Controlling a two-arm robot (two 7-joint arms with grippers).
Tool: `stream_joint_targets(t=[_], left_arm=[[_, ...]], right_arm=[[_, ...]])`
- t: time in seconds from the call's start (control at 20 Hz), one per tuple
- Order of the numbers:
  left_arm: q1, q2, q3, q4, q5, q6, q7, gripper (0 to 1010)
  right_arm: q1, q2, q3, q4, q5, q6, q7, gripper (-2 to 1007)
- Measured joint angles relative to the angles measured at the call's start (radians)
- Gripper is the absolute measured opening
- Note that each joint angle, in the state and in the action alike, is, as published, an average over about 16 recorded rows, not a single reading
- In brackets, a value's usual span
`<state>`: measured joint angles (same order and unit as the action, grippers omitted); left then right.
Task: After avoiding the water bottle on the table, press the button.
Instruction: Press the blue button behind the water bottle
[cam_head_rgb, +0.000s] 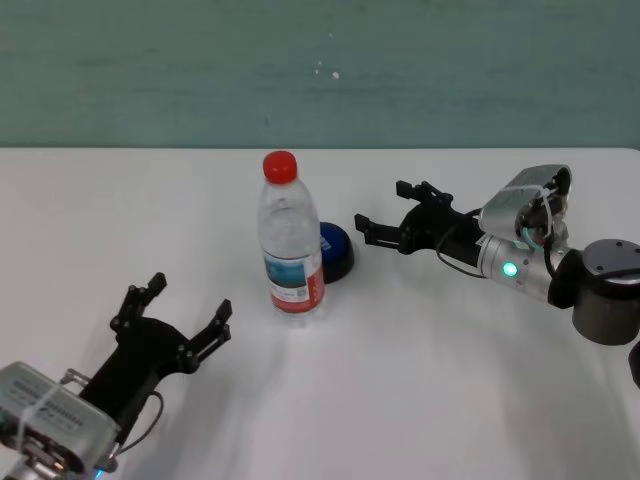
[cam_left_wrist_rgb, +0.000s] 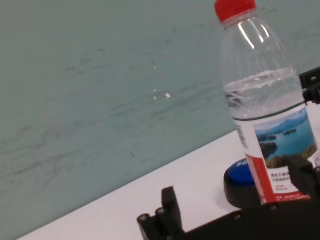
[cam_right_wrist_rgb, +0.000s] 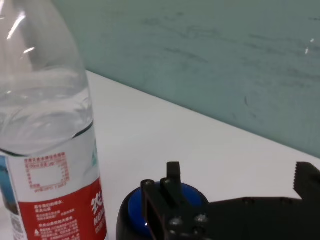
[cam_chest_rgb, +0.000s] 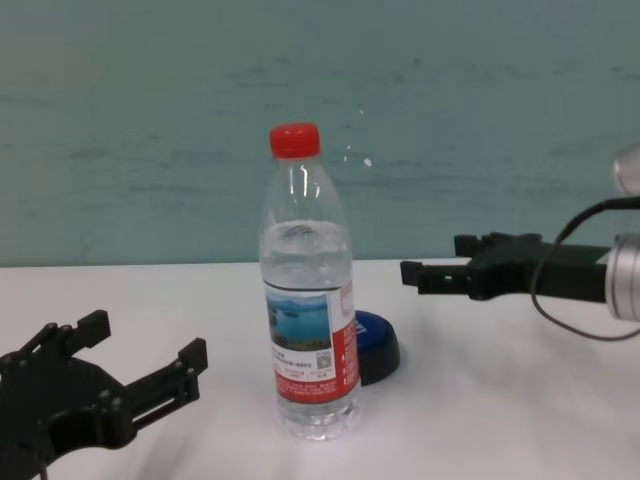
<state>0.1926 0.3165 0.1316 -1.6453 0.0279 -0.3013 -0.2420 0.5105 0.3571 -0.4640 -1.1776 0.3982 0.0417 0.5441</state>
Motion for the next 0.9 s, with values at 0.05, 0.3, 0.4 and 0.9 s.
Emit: stream_joint_targets(t=[0.05,0.3,0.4,0.9], left_arm=[[0.000,0.000,0.000,0.000,0.000,0.000,0.000,1000],[0.000,0.000,0.000,0.000,0.000,0.000,0.000,1000],[0.000,0.000,0.000,0.000,0.000,0.000,0.000,1000],[0.000,0.000,0.000,0.000,0.000,0.000,0.000,1000]], right_arm=[[0.006,-0.003,-0.001,0.009,-0.001,-0.003,0.003,1004],[0.044,-0.024,-0.009,0.064,-0.009,-0.023,0.021,1004],[0.060,-0.034,-0.014,0.087,-0.013,-0.032,0.029,1004],[0.127,-0.084,-0.032,0.204,-0.030,-0.072,0.066,1004]])
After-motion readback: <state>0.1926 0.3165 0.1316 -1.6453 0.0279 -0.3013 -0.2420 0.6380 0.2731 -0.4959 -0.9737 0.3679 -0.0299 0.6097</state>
